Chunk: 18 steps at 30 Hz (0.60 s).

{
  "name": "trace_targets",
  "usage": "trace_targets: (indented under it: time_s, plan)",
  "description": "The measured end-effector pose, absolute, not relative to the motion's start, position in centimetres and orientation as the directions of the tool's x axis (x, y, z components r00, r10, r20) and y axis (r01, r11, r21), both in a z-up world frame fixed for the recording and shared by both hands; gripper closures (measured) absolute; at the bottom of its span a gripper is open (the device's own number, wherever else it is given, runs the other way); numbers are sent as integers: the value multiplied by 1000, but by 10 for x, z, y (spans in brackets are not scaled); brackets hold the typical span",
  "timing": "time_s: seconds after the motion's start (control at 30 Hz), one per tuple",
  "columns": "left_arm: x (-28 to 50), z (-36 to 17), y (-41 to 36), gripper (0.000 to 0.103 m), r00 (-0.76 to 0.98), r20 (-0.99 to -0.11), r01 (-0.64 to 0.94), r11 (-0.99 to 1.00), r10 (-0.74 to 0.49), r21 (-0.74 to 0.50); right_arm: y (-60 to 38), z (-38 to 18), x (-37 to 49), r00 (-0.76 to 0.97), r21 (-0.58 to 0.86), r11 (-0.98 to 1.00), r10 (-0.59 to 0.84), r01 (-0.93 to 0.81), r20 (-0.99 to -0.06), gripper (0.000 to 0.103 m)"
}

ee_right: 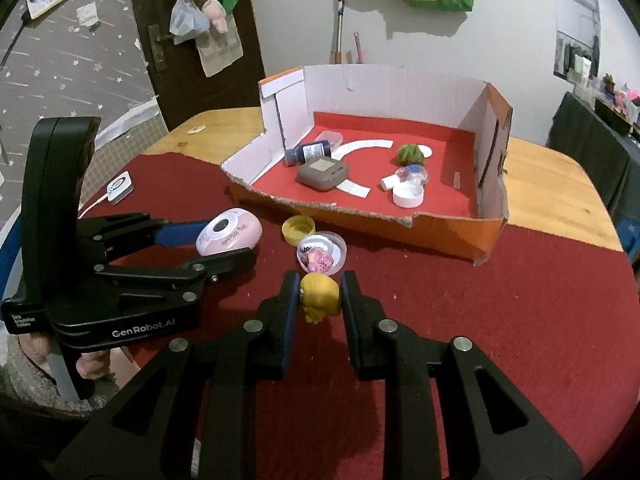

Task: Organize objects
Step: 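Carry the pink device with the left tool toward the box while the right carries the yellow figure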

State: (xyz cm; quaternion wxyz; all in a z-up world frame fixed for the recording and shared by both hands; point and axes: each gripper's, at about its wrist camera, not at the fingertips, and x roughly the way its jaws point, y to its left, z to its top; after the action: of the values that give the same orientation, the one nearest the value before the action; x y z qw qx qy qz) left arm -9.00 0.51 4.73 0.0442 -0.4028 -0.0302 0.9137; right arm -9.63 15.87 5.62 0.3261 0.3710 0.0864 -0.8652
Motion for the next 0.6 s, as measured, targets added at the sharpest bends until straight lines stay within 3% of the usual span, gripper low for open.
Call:
trace_targets:
  time_s: [0.6]
  plan:
    - [-127, 66, 2, 53, -678, -728, -67, -994, 105, -82, 154, 72, -128, -508, 99, -766, -512, 636, -693, 83]
